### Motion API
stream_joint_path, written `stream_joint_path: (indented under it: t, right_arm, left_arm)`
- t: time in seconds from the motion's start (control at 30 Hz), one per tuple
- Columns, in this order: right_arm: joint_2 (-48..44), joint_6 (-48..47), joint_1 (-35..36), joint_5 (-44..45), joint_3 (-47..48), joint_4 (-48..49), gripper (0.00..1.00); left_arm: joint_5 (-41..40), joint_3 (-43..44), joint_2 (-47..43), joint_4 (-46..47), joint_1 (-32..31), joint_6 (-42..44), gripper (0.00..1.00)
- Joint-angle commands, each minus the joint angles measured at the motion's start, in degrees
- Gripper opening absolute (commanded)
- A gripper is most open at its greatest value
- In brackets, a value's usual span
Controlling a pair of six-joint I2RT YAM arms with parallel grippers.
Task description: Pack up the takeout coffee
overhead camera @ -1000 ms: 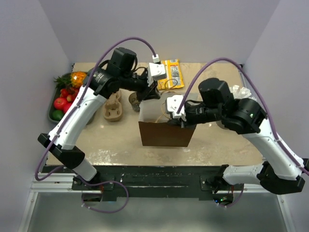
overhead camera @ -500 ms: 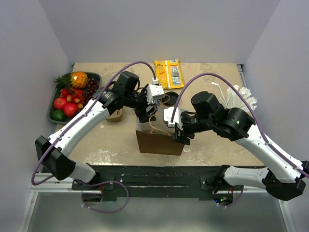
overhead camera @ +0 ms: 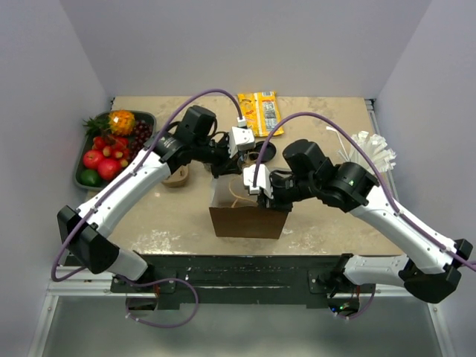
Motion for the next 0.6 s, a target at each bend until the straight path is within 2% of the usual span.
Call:
stream_joint_path:
  t: [0.0,0.03,0.1,0.13,0.23,0.33,0.47,0.57]
  right_arm:
    - [0.9,-0.7,0.0,0.3,2.8,0.6,0.12]
    - [1.4,-0.9,-0.1,0.1,6.2,0.1,0.04]
    - [3.5,-1.7,0.0,-1.2,11.4,-1.7,0.02]
    - [4.6,-1.6,-0.1,-1.4,17.6,-2.6,0.00]
    - [9.2,-1.6,-0.3,-2.2,29.9,-6.8,0.00]
    - [12.2,-1.8,-0.4,-2.9,37.2,-10.0,0.00]
    - [12.4,-1.2,-0.3,-2.4,39.3,-10.6,0.00]
    - [11.2,1.4,-0.8,0.2,39.9,-7.2,0.06]
  left_arm:
    - [3.0,5.3,0.0,-0.3,0.7,-1.1,0.00]
    - [3.3,6.6,0.2,-0.9,0.8,-1.5,0.00]
    - [4.2,11.5,0.9,-2.9,1.8,-2.4,0.00]
    - [4.7,13.4,1.2,-3.5,2.3,-2.8,0.00]
    - [4.2,20.7,2.0,-6.7,3.2,-1.8,0.00]
    - [3.3,26.1,3.6,-11.5,3.4,0.4,0.00]
    - [5.7,29.1,6.0,-18.5,4.9,2.3,0.00]
    - [7.5,29.2,5.3,-19.1,5.4,1.7,0.00]
